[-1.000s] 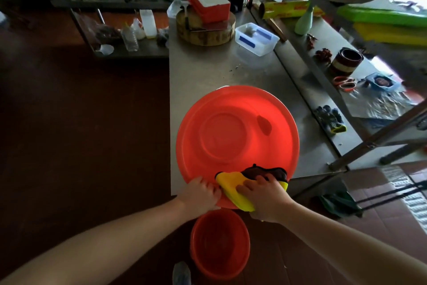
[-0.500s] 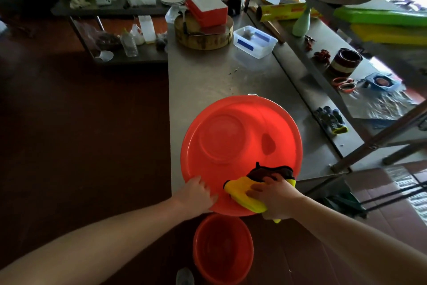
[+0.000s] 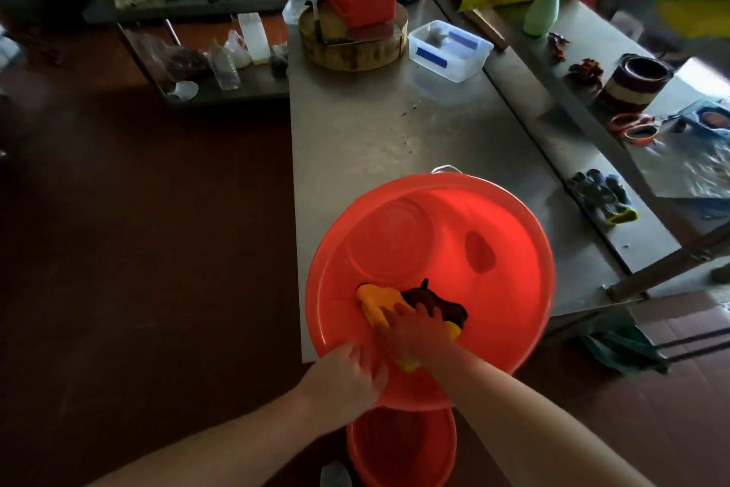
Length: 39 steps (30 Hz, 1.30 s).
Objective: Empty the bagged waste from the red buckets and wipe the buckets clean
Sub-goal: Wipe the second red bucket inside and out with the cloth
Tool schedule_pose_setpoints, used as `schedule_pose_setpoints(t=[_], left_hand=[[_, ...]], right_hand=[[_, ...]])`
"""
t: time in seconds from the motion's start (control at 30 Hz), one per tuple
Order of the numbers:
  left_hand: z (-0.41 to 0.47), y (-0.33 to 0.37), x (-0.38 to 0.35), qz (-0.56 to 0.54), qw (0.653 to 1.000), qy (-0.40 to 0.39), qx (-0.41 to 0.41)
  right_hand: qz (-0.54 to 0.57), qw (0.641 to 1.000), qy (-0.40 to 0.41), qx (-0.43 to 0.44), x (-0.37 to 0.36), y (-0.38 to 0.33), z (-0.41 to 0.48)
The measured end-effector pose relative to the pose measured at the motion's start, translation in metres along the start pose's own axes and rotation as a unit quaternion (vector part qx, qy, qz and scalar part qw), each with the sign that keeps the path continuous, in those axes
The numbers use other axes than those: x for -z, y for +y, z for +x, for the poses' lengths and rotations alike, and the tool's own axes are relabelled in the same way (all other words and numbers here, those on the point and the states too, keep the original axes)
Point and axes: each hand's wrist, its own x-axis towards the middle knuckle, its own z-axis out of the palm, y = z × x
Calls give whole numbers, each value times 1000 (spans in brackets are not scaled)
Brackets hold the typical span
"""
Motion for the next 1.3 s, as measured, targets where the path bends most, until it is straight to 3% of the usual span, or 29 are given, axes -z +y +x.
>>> schedule_pose_setpoints(t=[0.2,0.33,0.43,0.5,0.67,0.87,1.0,1.1,1.2,1.3], left_hand=[[-5,10,-12,5,999,-51,-6],[-6,6,-11,20,999,-34,-8],[-8,2,-11,18,999,-31,-16],[-8,0,-11,20,999,-32,-27],[-9,5,-9,20,1000,-16,-14],[-9,5,-5,7,1000,-18,18],[-10,9,-7,7,999,-40,27],[-8,14,-9,30,998,-58,21],[-5,15,-8,50,998,-45,4],[-5,18,-4,54,998,-29,-22]], right_hand=[[18,999,49,-14,5,52,38],[-56,991,65,-101,16,63,52],[32,991,71,-105,5,48,42],[128,983,48,-124,-3,24,37],[170,977,-60,-117,-7,-26,47],[-24,999,-7,-36,-8,16,29],[-204,977,46,-34,18,70,27],[-243,969,24,-44,23,81,21],[-154,985,-15,-77,2,60,2],[14,992,-59,-107,-19,15,-13]])
